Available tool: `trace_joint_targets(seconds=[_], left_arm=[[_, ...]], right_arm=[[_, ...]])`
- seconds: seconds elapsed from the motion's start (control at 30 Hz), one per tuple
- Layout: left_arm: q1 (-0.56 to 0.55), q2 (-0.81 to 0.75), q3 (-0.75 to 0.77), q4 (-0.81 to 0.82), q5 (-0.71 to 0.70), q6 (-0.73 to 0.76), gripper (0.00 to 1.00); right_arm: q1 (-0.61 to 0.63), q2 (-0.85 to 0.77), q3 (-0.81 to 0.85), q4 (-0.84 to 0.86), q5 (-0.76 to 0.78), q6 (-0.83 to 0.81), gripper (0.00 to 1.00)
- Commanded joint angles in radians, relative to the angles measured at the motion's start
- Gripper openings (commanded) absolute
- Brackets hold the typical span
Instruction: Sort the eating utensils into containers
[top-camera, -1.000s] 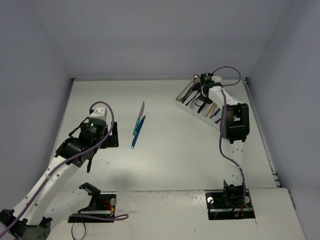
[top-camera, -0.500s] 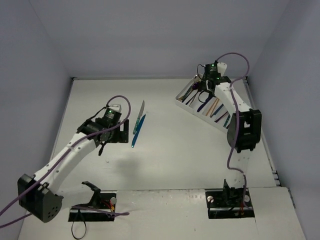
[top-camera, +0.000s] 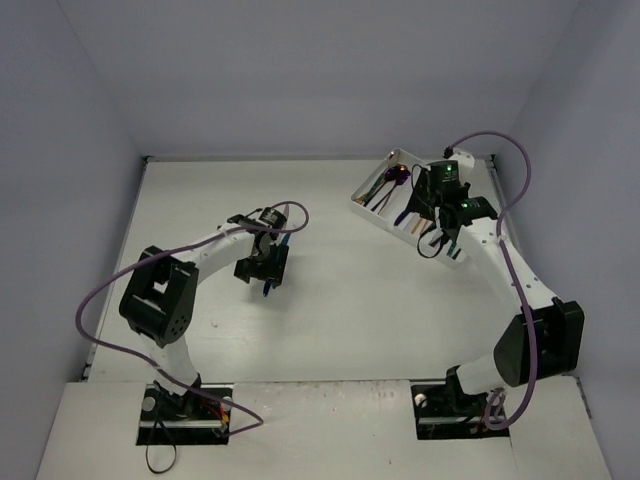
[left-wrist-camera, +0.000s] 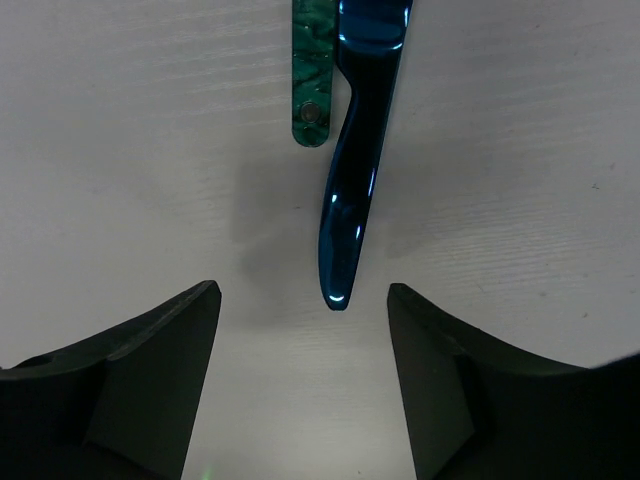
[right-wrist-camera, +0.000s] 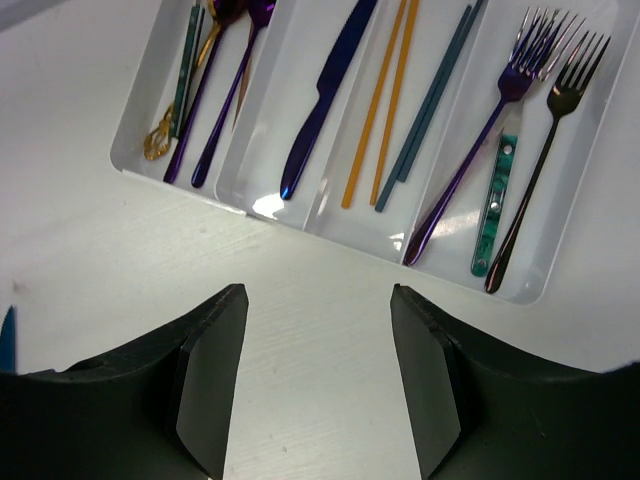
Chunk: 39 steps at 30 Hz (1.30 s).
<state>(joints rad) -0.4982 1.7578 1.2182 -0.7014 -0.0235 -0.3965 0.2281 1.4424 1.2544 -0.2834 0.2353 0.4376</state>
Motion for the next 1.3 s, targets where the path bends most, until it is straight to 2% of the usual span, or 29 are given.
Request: trace_joint_targets(seconds=[0.0, 0.43, 1.07, 1.27], left_arm=[[-0.018, 0.022, 0.034, 0.061, 0.058, 0.009, 0.61], [-0.049, 0.155, 0.066, 0.120, 0.073, -0.010, 0.47], [-0.018, 0.315, 0.229, 0.123, 0.033, -0.036, 0.40], [-0.007, 0.351, 0.237, 0.123, 0.033, -0.085, 0.30]], right_arm=[[0.005, -0.099, -0.047, 0.029, -0.017, 0.004, 0.57], [0.002, -0.208, -0.137, 0.029, -0.033, -0.008, 0.57], [0.002, -0.299, -0.177, 0.025, -0.053, 0.008, 0.58], [0.002, -0.315, -0.183, 0.023, -0.061, 0.023, 0.58]])
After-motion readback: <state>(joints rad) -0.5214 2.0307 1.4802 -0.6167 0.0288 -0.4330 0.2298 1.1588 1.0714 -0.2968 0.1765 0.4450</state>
